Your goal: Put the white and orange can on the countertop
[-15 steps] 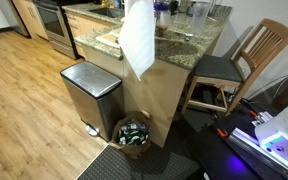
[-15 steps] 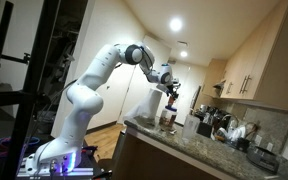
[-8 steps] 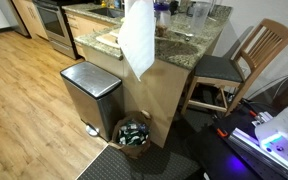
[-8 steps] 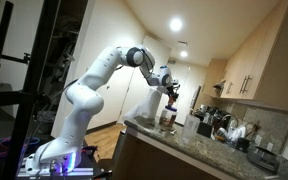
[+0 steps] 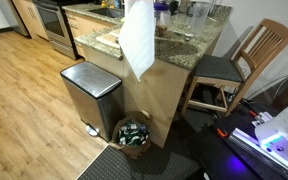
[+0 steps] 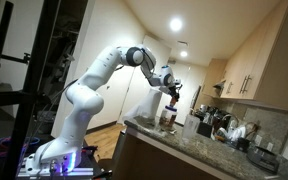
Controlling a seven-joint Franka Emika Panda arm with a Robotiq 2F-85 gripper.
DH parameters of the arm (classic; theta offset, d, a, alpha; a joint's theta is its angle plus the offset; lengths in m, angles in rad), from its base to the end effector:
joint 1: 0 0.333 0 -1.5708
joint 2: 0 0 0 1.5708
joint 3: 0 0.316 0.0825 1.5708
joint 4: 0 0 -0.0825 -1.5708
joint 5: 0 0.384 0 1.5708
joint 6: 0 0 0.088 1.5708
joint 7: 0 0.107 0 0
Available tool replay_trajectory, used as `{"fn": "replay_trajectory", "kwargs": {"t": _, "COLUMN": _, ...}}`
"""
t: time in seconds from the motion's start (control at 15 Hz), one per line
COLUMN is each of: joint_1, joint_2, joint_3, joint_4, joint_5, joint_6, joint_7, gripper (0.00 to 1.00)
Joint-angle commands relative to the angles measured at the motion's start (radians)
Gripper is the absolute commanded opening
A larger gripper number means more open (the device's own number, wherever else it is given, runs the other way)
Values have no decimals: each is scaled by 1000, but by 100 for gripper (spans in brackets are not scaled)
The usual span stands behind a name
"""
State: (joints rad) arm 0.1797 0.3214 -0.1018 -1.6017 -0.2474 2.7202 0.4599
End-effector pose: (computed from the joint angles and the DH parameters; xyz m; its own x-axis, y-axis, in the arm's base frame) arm 0.7006 0.0740 0.5395 0.6689 -0.1519 0.7277 -0.1487 -0.9865 -0.0692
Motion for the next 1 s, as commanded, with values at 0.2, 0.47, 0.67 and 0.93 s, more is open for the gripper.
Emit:
{"fn": "replay_trajectory", "kwargs": {"t": 0.2, "joint_1": -111, "joint_2": -183, "joint_3": 102, "joint_4": -99, "joint_5": 276, "joint_6": -150, "joint_7": -264, "gripper": 25}}
{"fn": "replay_trajectory", "kwargs": {"t": 0.47, "joint_1": -159, "joint_2": -327, "joint_3": 113, "joint_4": -188, "joint_5": 440, "joint_6": -400, "joint_7": -501, "gripper": 25}}
{"fn": "replay_trajectory", "kwargs": {"t": 0.67, "joint_1": -160, "joint_2": -429, "joint_3": 93, "joint_4": -322, "joint_5": 508, "joint_6": -478, "joint_7": -658, "gripper": 25}}
{"fn": "replay_trajectory", "kwargs": {"t": 0.93, "joint_1": -119, "joint_2": -515, "joint_3": 84, "joint_4": -562, "joint_5": 686, "joint_6": -353, "joint_7": -881, "gripper": 25}}
